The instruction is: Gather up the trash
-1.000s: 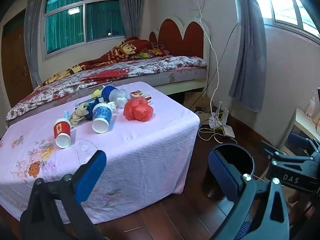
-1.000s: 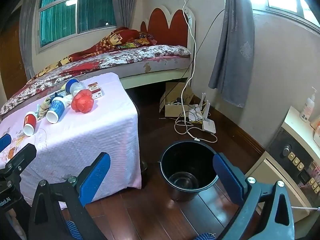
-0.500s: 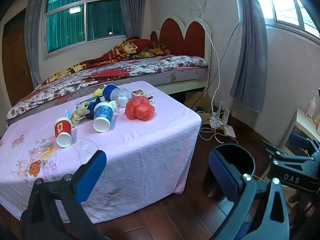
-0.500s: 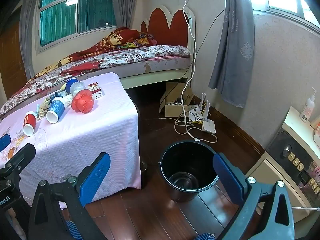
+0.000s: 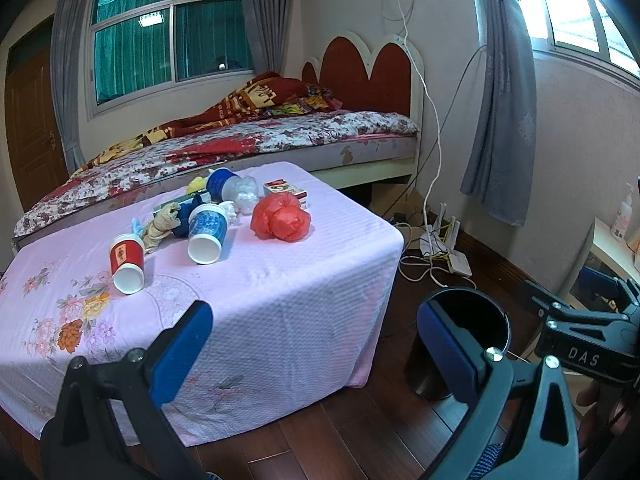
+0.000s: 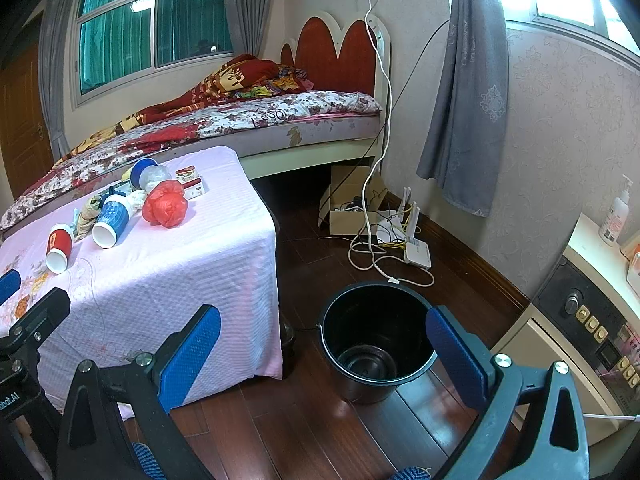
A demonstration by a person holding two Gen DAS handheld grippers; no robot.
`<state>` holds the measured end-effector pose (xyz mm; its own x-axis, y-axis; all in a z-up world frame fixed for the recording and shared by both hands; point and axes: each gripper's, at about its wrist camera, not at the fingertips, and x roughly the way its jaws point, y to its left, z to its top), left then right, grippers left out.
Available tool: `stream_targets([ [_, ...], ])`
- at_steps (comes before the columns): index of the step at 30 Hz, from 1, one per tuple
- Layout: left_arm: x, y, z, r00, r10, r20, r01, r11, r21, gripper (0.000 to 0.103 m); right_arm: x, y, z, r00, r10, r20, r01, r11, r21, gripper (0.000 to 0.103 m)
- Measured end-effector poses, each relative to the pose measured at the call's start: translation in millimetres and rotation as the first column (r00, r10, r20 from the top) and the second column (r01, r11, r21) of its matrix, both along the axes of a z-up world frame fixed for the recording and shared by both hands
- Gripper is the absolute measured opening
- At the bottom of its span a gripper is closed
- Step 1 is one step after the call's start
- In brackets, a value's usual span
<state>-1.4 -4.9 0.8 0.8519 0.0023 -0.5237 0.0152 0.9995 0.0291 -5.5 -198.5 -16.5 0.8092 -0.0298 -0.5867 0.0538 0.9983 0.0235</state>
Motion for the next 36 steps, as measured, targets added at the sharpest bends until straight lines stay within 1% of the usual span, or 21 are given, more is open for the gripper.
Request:
stream_targets([
  [9, 0, 0, 0, 1.000, 0.002, 0.000, -0.002, 1.000, 0.001, 0.102, -1, -4, 1, 1.000, -0.001, 0.003, 0.001, 1.000, 0.000, 0.103],
  [12, -1, 8, -2, 1.000, 0.002, 0.000, -0.002, 1.000, -0.003, 0.102, 0, -6, 1, 1.000, -0.001, 0.001, 0.001, 1.000, 0.001, 0.103],
  [13, -1, 8, -2, 1.000, 0.001, 0.001, -0.001, 1.000, -0.004, 0.102, 0, -1, -1, 1.000, 0.000, 0.002, 0.000, 1.000, -0.001, 0.103],
  [36, -2, 11, -2, 1.000, 0.004, -0.002, -0.004, 1.000, -0.004, 0.102, 1, -1, -1, 1.000, 0.000, 0.001, 0.000, 1.000, -0.002, 0.103],
])
